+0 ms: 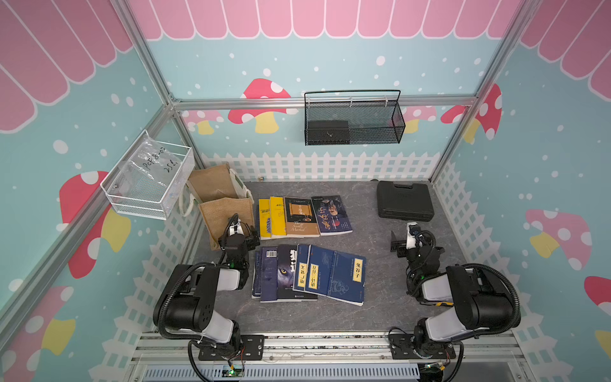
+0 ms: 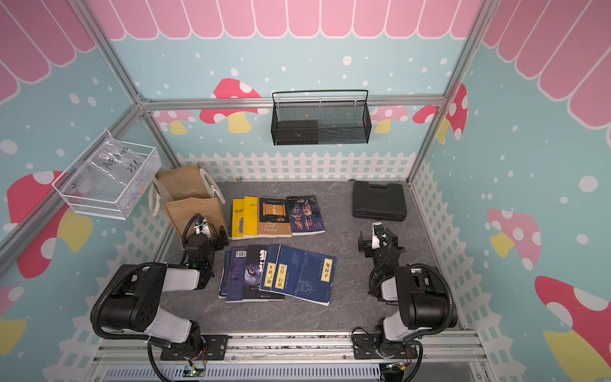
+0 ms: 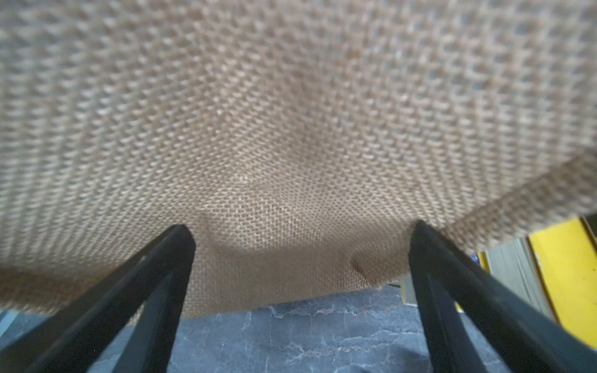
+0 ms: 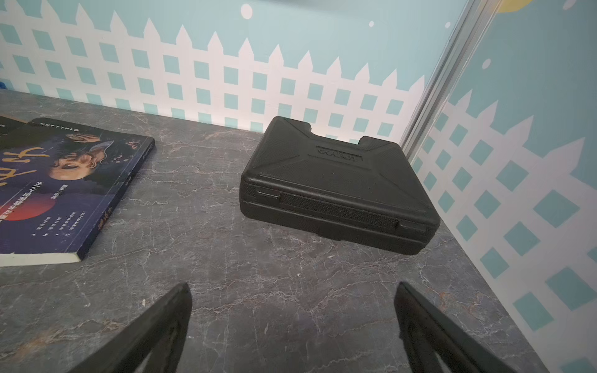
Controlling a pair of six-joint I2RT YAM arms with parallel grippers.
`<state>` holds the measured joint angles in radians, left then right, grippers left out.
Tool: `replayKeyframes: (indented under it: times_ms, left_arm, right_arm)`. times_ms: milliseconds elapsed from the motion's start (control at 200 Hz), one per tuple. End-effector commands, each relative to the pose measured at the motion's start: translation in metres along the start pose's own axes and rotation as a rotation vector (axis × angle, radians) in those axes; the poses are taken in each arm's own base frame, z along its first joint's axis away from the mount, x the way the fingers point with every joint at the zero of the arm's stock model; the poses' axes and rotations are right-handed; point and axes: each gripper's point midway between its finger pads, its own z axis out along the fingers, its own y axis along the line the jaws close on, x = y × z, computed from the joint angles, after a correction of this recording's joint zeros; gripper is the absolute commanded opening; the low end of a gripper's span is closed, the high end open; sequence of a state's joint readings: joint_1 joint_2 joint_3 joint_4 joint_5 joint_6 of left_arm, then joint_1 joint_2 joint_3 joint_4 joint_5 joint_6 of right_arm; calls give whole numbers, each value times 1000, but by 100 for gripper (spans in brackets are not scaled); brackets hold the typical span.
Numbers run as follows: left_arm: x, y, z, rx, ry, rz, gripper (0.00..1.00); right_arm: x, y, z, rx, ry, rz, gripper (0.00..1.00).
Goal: Put the books into the canvas bag
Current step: Move the canvas bag to the center of the board.
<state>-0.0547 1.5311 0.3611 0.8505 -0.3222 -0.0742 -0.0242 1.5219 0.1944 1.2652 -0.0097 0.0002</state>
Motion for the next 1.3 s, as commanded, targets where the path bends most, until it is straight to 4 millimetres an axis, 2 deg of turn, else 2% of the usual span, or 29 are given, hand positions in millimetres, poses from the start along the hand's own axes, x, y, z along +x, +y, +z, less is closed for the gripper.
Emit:
replayKeyframes:
  times_ms: [0,410,490,665,755,891,1061,1171,1196,1241,1296]
  left_arm:
    - [-20,-6,3,10,-66,-6,99]
    - [-20,-5,3,9,-68,-5,99]
    - [-20,-14,2,46,-68,15,99]
    - [-22,-21,-7,63,-106,37,99]
    - [-24,-17,-11,31,-122,38,99]
    - [-31,-12,-21,6,-158,26,99]
    - [-47,-22,-38,-54,-175,84,99]
    - [-58,-12,-52,-240,-135,31,99]
    - [-54,-11,-56,-282,-88,51,99]
    - [-60,-25,-68,-295,-78,123,99]
    - [-74,-26,-85,-404,-92,178,99]
  right_arm:
    - [-14,2,4,-6,-49,-19,100]
    - [-14,2,4,-6,-49,-19,99]
    - [-14,2,4,-6,-49,-19,100]
    - [-14,2,4,-6,-50,-19,99]
    - [-14,2,4,-6,-50,-19,100]
    - [-14,2,4,-6,-49,-19,100]
    - [-13,2,4,-8,-48,-19,100]
    - [-13,2,4,-7,-48,-17,99]
    - [-14,2,4,-7,-49,-17,100]
    - [-14,2,4,-8,-48,-18,100]
    - [-14,2,4,-8,-49,-16,100]
